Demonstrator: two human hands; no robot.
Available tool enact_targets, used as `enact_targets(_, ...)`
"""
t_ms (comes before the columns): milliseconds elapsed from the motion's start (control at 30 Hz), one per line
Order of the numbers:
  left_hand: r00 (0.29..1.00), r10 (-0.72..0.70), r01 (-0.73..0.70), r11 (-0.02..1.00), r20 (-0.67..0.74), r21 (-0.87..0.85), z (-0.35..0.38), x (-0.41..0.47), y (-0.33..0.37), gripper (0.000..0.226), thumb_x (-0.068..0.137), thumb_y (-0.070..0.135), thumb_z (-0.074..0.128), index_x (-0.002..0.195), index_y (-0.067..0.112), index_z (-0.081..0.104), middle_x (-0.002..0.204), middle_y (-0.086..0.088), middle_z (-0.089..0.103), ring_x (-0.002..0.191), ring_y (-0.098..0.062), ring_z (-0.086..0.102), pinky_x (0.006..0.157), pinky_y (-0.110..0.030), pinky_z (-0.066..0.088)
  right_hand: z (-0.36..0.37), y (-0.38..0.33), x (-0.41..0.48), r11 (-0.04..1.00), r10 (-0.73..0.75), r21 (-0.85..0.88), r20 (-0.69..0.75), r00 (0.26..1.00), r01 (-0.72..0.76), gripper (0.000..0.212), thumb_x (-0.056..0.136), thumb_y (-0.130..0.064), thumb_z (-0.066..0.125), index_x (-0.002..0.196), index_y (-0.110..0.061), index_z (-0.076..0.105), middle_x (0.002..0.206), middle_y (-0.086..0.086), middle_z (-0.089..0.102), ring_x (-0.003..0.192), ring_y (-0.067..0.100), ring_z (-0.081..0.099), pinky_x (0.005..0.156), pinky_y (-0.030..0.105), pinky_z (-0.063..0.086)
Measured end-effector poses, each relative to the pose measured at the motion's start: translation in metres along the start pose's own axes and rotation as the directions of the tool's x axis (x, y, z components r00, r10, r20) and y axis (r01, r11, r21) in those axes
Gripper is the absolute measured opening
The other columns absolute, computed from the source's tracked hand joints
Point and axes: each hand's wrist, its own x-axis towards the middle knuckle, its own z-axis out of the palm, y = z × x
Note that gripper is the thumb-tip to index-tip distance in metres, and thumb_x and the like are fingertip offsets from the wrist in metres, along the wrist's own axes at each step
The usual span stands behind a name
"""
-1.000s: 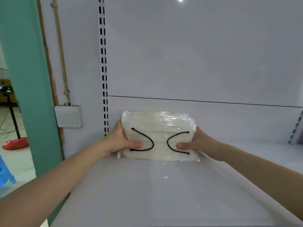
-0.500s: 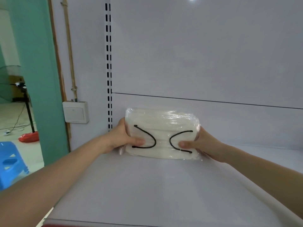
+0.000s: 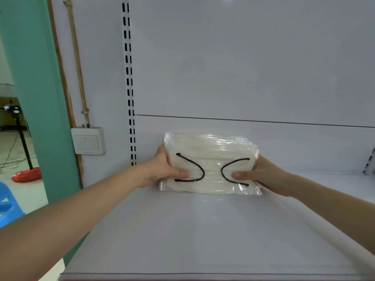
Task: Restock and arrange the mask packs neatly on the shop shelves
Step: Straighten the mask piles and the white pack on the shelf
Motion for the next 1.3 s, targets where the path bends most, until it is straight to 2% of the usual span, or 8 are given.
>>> enact_targets(267,0.995,0.027,-0.031,0.999,0.094,0.035,0.062,0.02,0.022,0.105,0.038,0.027,0.091,0.129,0.021,0.04,0.122,0.001,0.061,0.111,-0.014,0.06,0.094,-0.037,0.051,-0.047,-0.003,-0.043,0.995,0.058,-0.077,-0.111,0.992,-0.067,0.049,0.08,0.004,0.064,0.123,-0.018,0.054,0.115,0.001,0.068,0.106,0.016,0.064,0.078,0.021,0.052)
enact_targets(433,0.997,0.05,-0.053,0.997,0.063,0.051,0.104,0.031,0.034,0.103,0.037,0.031,0.089,0.128,0.02,0.042,0.12,0.002,0.062,0.11,-0.013,0.06,0.095,-0.037,0.051,-0.084,-0.003,-0.063,0.99,0.081,-0.107,-0.129,0.988,-0.095,0.049,0.081,0.004,0.064,0.124,-0.018,0.054,0.115,0.0,0.068,0.106,0.014,0.065,0.078,0.019,0.052)
enact_targets(567,0.998,0.067,-0.066,0.995,-0.017,0.069,0.123,0.031,0.038,0.089,0.056,0.016,0.089,0.128,0.021,0.037,0.12,0.005,0.058,0.112,-0.012,0.056,0.097,-0.035,0.048,-0.101,0.001,-0.07,0.987,0.077,-0.13,-0.1,0.992,-0.09,0.054,0.078,-0.003,0.071,0.125,-0.021,0.052,0.114,-0.003,0.068,0.106,0.013,0.064,0.077,0.019,0.052)
enact_targets(733,0.997,0.068,-0.062,0.985,-0.028,0.162,0.12,0.02,0.035,0.11,0.039,0.048,0.092,0.131,0.031,0.035,0.122,0.011,0.057,0.114,-0.009,0.055,0.097,-0.036,0.049,-0.106,0.007,-0.078,0.989,0.068,-0.133,-0.038,0.997,-0.073,0.066,0.069,-0.018,0.077,0.128,-0.022,0.049,0.12,-0.003,0.065,0.11,0.012,0.062,0.081,0.02,0.052)
enact_targets(967,0.974,0.138,-0.11,0.982,-0.179,0.153,0.131,0.005,0.041,0.076,0.066,0.009,0.083,0.127,0.021,0.04,0.112,0.013,0.058,0.106,-0.008,0.057,0.085,-0.023,0.049,-0.113,0.016,-0.068,0.961,0.007,-0.265,-0.269,0.963,-0.081,0.08,0.045,-0.045,0.084,0.117,-0.024,0.058,0.109,-0.007,0.069,0.102,0.012,0.065,0.082,0.028,0.053)
enact_targets(1133,0.983,0.017,0.002,0.995,-0.183,0.103,0.123,0.0,0.043,0.104,0.05,0.027,0.091,0.135,0.021,0.03,0.122,0.007,0.055,0.114,-0.013,0.054,0.095,-0.032,0.047,-0.109,0.004,-0.08,0.977,-0.017,-0.213,-0.136,0.991,-0.013,0.055,0.063,-0.018,0.076,0.115,-0.025,0.058,0.104,-0.009,0.071,0.096,0.005,0.067,0.068,0.016,0.053)
enact_targets(1233,0.985,0.054,-0.036,0.993,-0.163,0.112,0.129,-0.006,0.046,0.077,0.067,0.019,0.083,0.127,0.024,0.035,0.118,0.009,0.056,0.106,-0.007,0.055,0.085,-0.022,0.047,-0.111,0.002,-0.083,0.983,-0.009,-0.182,-0.126,0.992,-0.014,0.054,0.065,-0.016,0.074,0.117,-0.02,0.058,0.105,-0.005,0.071,0.096,0.011,0.068,0.068,0.018,0.053)
enact_targets(1300,0.981,0.056,-0.038,0.994,-0.185,0.1,0.133,-0.005,0.048,0.061,0.075,0.012,0.075,0.121,0.025,0.038,0.116,0.007,0.057,0.106,-0.01,0.056,0.089,-0.028,0.049,-0.109,0.001,-0.079,0.973,-0.008,-0.231,-0.139,0.99,-0.024,0.053,0.065,-0.023,0.077,0.115,-0.023,0.06,0.107,0.003,0.07,0.098,0.022,0.066,0.07,0.029,0.056)
